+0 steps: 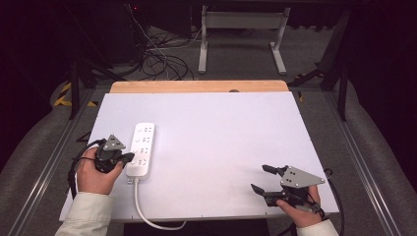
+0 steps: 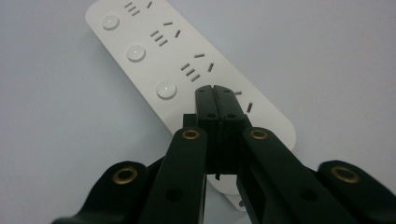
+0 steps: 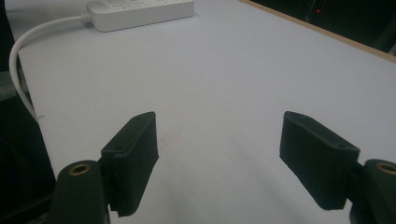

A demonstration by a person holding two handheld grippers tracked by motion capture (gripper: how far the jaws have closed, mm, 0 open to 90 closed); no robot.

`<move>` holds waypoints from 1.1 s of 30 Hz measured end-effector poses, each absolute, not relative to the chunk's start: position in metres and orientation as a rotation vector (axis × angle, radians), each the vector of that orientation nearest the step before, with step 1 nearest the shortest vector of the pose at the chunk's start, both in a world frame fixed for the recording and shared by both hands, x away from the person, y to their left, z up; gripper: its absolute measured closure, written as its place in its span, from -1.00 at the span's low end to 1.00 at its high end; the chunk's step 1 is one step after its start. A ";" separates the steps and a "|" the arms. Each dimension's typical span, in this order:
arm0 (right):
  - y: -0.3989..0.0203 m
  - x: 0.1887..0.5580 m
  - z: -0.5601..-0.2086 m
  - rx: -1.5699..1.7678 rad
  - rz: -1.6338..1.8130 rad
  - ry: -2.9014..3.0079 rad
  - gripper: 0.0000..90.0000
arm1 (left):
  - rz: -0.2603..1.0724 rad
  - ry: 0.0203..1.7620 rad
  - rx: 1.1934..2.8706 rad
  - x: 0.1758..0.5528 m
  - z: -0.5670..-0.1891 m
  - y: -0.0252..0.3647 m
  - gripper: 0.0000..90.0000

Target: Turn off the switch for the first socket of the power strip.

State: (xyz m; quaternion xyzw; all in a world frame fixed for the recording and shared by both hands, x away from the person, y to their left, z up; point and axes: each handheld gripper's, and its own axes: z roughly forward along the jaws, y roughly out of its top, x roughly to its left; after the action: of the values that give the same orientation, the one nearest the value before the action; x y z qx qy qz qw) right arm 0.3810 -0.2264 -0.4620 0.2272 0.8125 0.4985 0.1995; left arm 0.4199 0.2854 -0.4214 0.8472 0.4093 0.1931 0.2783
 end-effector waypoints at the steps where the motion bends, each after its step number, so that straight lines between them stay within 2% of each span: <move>1: -0.227 0.381 -0.462 0.633 1.392 2.270 -0.37 | 0.517 1.096 2.270 0.419 -0.421 0.285 1.00; 18: -0.227 0.381 -0.462 0.639 1.395 2.273 -0.37 | 0.519 1.037 2.228 0.404 -0.396 0.283 1.00; 27: -0.227 0.381 -0.462 0.636 1.392 2.273 -0.37 | 0.527 0.943 2.196 0.398 -0.390 0.277 1.00; 28: -0.227 0.381 -0.462 0.638 1.395 2.271 -0.37 | 0.520 0.921 2.171 0.395 -0.388 0.275 0.96; 29: -0.227 0.381 -0.462 0.637 1.395 2.271 -0.37 | 0.520 0.921 2.171 0.395 -0.388 0.275 0.74; 33: -0.228 0.381 -0.462 0.634 1.393 2.270 -0.37 | 0.580 0.915 2.065 0.388 -0.383 0.274 0.09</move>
State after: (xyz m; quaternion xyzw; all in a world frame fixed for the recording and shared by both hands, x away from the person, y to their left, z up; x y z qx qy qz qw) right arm 0.3806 -0.2276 -0.4621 0.2269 0.8123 0.4984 0.2006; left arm 0.3882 0.2745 -0.3827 0.8139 0.3606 0.2287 0.3941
